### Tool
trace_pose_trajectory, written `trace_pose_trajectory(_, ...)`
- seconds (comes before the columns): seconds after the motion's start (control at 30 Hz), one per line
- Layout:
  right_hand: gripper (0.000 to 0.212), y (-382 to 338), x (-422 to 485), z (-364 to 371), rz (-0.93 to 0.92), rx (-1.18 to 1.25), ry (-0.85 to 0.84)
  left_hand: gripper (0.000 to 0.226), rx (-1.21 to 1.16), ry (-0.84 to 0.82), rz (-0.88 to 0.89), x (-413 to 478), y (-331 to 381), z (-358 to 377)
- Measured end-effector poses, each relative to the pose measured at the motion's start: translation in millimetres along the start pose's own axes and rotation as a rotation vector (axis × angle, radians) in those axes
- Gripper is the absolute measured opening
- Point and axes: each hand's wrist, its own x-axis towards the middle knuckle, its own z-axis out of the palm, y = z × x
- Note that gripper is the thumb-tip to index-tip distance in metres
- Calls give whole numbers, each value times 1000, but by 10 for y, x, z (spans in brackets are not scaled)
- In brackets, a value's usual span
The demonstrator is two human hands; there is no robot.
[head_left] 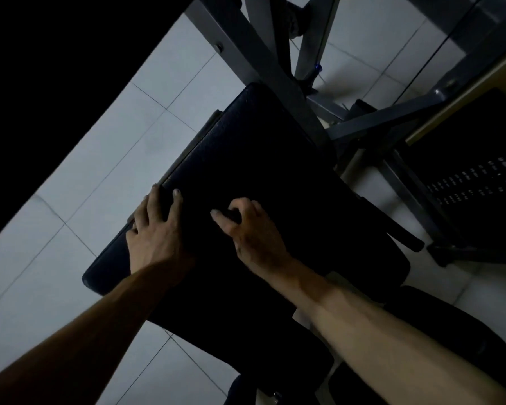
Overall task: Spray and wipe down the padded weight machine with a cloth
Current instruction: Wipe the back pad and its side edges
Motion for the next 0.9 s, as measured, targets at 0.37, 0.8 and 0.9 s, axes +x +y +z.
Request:
trace_pose_trajectory(0.37, 24, 174, 670, -145, 435, 77, 390, 136, -48, 0, -16, 3, -12, 68)
trace_pose_trajectory(0.8, 35, 549, 1321, -417, 412, 120, 392, 152, -168, 69, -191, -29, -163, 247)
trace_pose_trajectory(0.9, 43, 169, 1407, -256, 493, 91, 390, 152, -182, 61, -204, -19, -151, 238)
